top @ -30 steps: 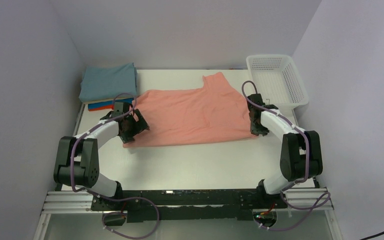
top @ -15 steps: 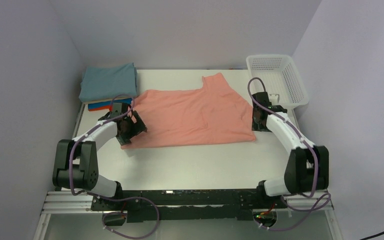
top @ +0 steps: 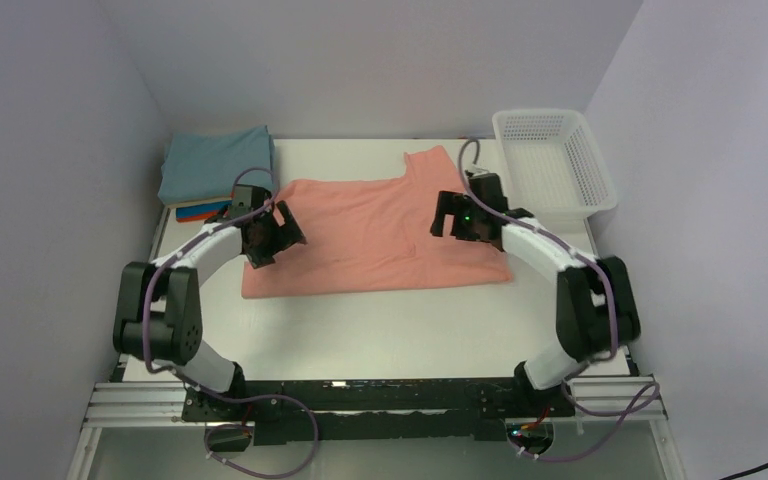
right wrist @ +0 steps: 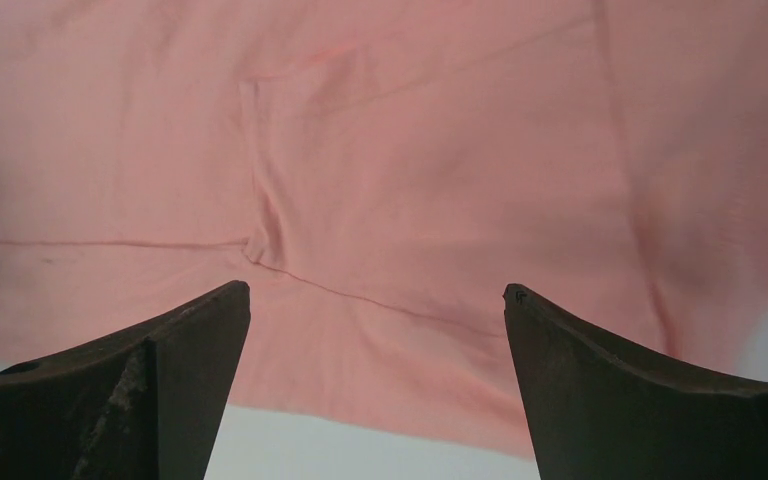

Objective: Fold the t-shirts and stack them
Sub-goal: Fold the flattened tshirt in 1/3 of the way, then grab the side of the flattened tshirt furthest away from the robot with both arms, then fold the other side of the tshirt into a rectangle

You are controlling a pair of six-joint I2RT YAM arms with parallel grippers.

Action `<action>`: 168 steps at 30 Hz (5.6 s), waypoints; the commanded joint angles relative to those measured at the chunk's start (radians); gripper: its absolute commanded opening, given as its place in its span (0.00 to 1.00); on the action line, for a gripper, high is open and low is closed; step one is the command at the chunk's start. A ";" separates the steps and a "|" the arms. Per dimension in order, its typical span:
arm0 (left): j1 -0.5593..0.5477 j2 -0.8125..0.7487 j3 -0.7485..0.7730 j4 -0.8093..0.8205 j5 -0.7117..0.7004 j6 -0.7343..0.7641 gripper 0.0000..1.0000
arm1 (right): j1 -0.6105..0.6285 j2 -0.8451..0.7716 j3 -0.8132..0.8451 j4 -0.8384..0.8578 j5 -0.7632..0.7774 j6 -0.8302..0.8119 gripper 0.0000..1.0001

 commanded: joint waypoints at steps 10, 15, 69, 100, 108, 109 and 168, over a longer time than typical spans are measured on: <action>-0.045 0.065 -0.131 0.020 -0.001 -0.018 0.99 | 0.124 0.172 -0.107 0.001 0.135 0.120 1.00; -0.078 -0.047 -0.306 -0.002 0.024 -0.037 0.99 | 0.145 0.044 -0.265 -0.058 0.134 0.152 1.00; 0.121 0.407 0.360 0.039 -0.094 0.254 0.70 | 0.034 -0.145 -0.074 0.063 0.159 0.106 1.00; 0.062 0.403 0.391 -0.007 -0.242 0.256 0.00 | -0.002 0.351 0.372 0.033 0.251 0.019 0.98; 0.060 0.323 0.345 0.042 -0.199 0.260 0.00 | 0.013 0.733 0.800 -0.082 0.308 -0.031 0.86; 0.060 0.318 0.339 0.044 -0.190 0.261 0.00 | 0.016 0.763 0.831 -0.089 0.323 -0.041 0.85; -0.067 -0.742 -0.471 -0.006 -0.457 -0.105 0.00 | 0.129 -0.462 -0.300 0.011 0.238 -0.170 0.00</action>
